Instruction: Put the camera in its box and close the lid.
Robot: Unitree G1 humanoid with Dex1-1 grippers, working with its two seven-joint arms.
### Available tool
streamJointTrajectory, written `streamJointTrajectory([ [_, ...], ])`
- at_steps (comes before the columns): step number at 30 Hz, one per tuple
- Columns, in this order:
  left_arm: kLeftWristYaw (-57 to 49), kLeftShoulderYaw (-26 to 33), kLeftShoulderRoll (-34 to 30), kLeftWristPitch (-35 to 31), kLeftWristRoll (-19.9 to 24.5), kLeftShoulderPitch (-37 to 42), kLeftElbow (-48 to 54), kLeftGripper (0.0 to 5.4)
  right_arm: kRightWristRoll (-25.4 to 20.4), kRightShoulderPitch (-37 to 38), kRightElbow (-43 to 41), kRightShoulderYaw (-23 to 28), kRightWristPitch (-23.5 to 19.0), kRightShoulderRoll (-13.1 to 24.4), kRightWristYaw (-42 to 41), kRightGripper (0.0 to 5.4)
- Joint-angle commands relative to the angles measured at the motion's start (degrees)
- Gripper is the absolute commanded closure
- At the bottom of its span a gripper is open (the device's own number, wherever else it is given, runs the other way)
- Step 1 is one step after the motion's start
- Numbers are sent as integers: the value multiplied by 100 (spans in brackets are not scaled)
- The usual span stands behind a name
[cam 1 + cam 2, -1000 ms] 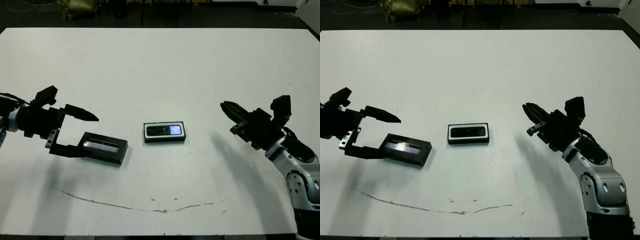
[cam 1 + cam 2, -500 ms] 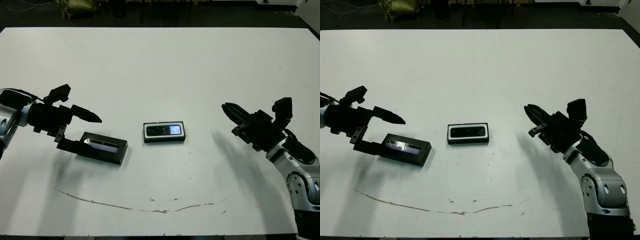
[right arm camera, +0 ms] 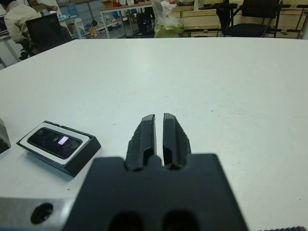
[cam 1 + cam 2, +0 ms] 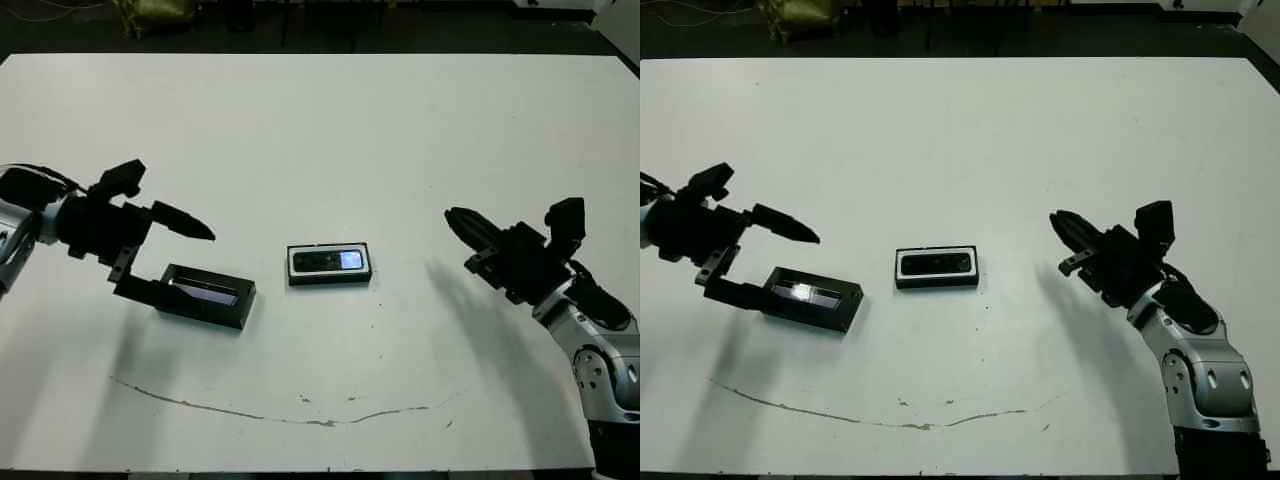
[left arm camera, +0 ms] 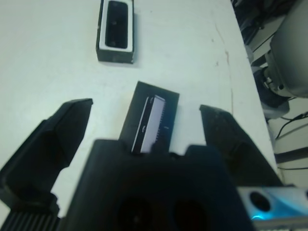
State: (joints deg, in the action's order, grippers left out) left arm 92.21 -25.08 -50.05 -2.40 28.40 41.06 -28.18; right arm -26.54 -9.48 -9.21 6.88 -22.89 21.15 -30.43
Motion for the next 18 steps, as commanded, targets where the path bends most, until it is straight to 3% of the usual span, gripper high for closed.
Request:
streamJointTrajectory([
  [1, 29, -146, -92, 179, 3, -75, -1, 3, 53, 124, 73, 2, -7, 26, -29, 540],
  [18, 29, -842, 163, 493, -453, 102, -423, 3, 100, 133, 97, 6, 60, 20, -35, 540],
])
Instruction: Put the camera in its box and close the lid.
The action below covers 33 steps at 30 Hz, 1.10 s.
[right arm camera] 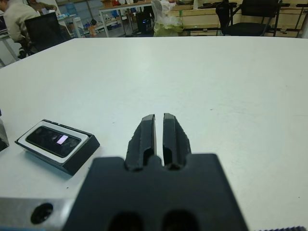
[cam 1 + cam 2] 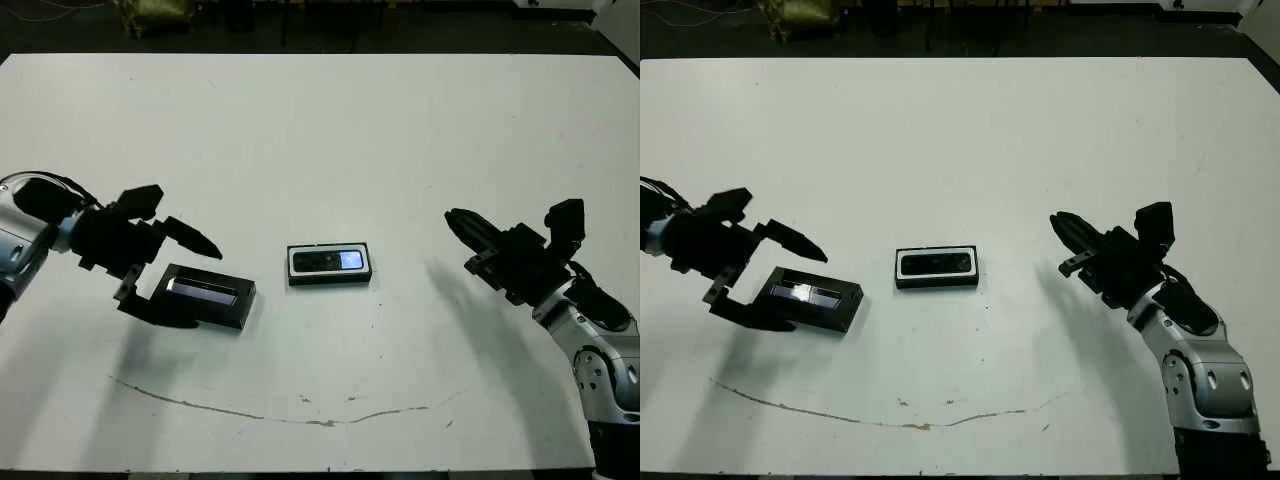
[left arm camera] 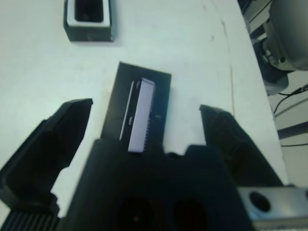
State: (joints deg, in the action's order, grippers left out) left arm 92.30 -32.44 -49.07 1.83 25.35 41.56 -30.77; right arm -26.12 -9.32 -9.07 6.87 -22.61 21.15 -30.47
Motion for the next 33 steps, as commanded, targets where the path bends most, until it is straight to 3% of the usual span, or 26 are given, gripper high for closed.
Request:
streamJointTrajectory([
  [1, 20, -123, 93, 88, -203, 61, -211, 3, 79, 122, 70, 3, 32, 24, -12, 540],
  [14, 20, -175, 497, 242, -680, 314, -1141, 3, 115, 171, 19, 9, -39, 79, 34, 540],
  [23, 20, -402, 652, 538, -1270, 609, -1804, 3, 62, 166, 26, 19, -72, 75, -10, 540],
  [33, 20, -433, 597, 297, -1436, 554, -1941, 3, 48, 186, -19, 38, -124, 112, -27, 540],
])
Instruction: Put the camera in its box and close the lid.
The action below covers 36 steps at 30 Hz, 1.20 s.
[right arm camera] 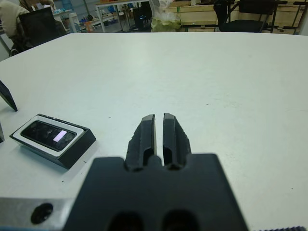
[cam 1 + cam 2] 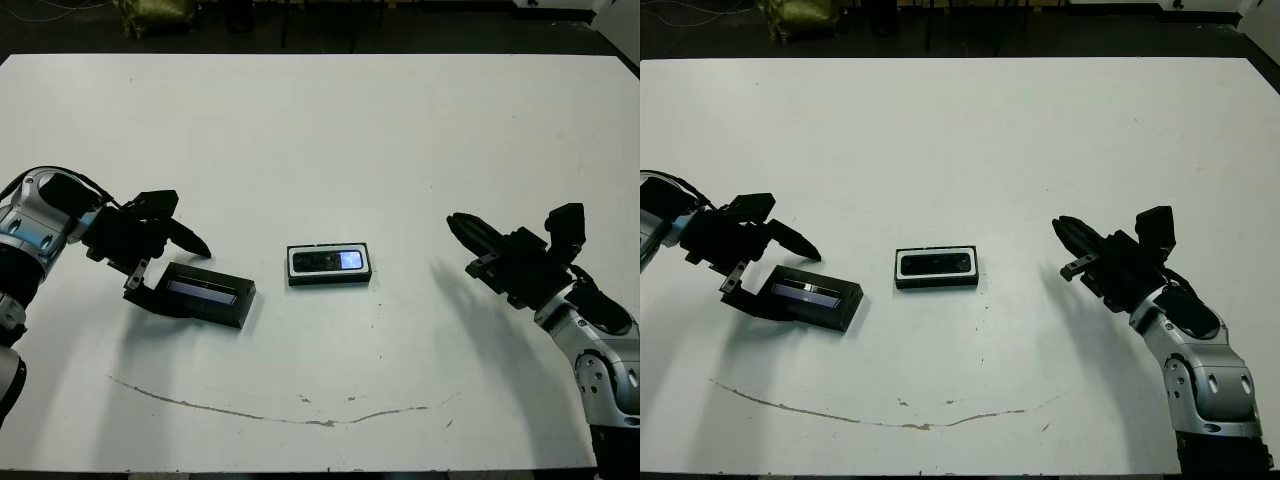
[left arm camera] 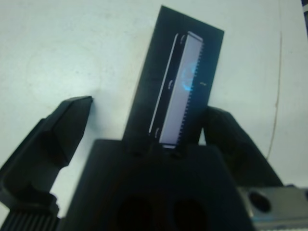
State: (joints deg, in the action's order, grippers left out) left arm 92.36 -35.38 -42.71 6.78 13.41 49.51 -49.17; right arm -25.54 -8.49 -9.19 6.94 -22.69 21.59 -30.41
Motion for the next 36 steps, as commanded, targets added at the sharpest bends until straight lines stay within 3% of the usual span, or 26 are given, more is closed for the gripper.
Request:
streamJointTrajectory([
  [1, 14, -165, -46, -233, -215, -250, -99, 3, 2, 105, -3, 28, -92, 69, -35, 540],
  [6, 14, -205, -76, -747, -187, -300, -4, 42, 118, 112, -51, -9, -70, 110, 21, 540],
  [17, 14, 198, -16, -1247, -691, -550, 223, 283, 92, 84, -60, 18, -150, 92, 43, 540],
  [27, 14, 470, -8, -980, -1048, -707, 327, 296, 82, 86, -34, 28, -122, 63, 25, 540],
  [30, 14, 690, -15, -979, -898, -706, 322, 296, 57, 81, -16, 30, -136, 47, 11, 540],
  [36, -375, 1913, -190, -1323, -321, -1017, 1213, 301, 26, 105, 16, -8, -98, -33, 51, 540],
])
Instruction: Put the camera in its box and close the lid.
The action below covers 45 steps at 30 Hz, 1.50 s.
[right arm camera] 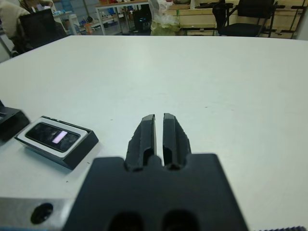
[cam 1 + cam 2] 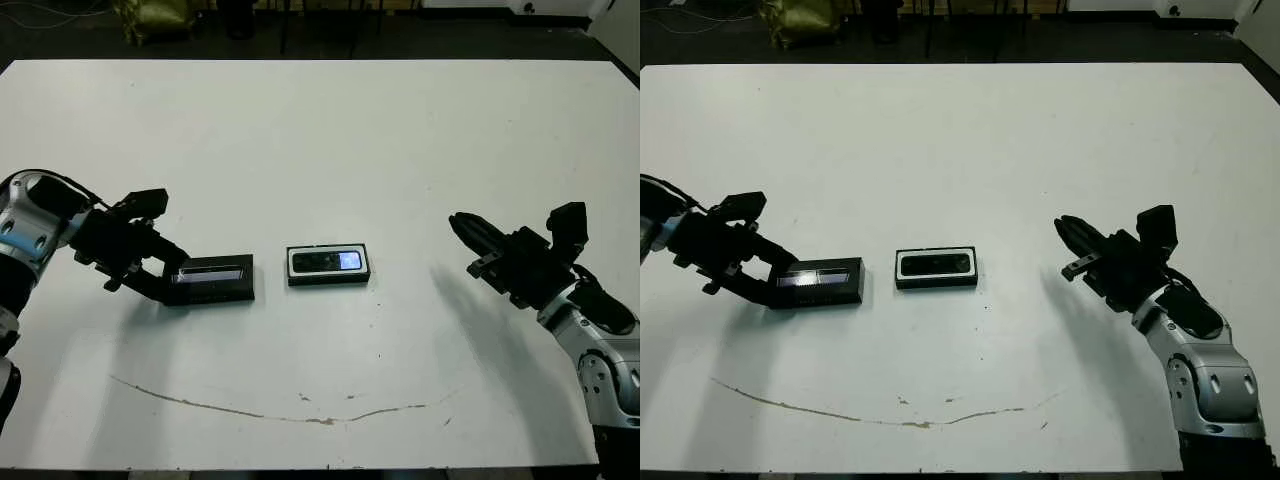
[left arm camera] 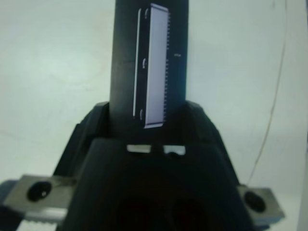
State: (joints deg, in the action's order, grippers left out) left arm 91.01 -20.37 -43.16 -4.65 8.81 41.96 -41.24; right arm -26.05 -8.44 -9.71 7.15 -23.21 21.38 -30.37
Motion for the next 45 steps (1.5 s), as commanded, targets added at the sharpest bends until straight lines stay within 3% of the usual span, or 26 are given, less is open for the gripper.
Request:
streamJointTrajectory([
  [1, -361, 594, -184, -272, 208, -353, 687, 301, 96, 108, 71, -45, -15, -22, 52, 540],
  [4, -596, 1040, -274, -526, 431, -568, 1513, 301, 117, 129, 83, -96, 38, -81, 52, 540],
  [8, -752, 1182, -302, -1006, 487, -492, 2159, 301, 257, 187, 0, -214, 27, -169, 192, 540],
  [15, -836, 718, -128, -1190, -54, 145, 2569, 301, 464, 272, -125, -453, 142, -347, 373, 540],
  [22, -492, 13, 320, -1618, -379, 823, 2210, 302, 656, 400, -342, -580, 66, -533, 704, 540],
  [27, -459, -323, 583, -1789, -622, 1011, 2025, 302, 486, 449, -277, -459, 74, -723, 773, 540],
  [35, -279, -433, 1053, -1705, -619, 1036, 1480, 302, 500, 485, -220, -428, 190, -880, 840, 540],
  [45, 28, -462, 1242, -2590, -421, 953, 1243, 302, 640, 488, -242, -481, 233, -901, 935, 540],
])
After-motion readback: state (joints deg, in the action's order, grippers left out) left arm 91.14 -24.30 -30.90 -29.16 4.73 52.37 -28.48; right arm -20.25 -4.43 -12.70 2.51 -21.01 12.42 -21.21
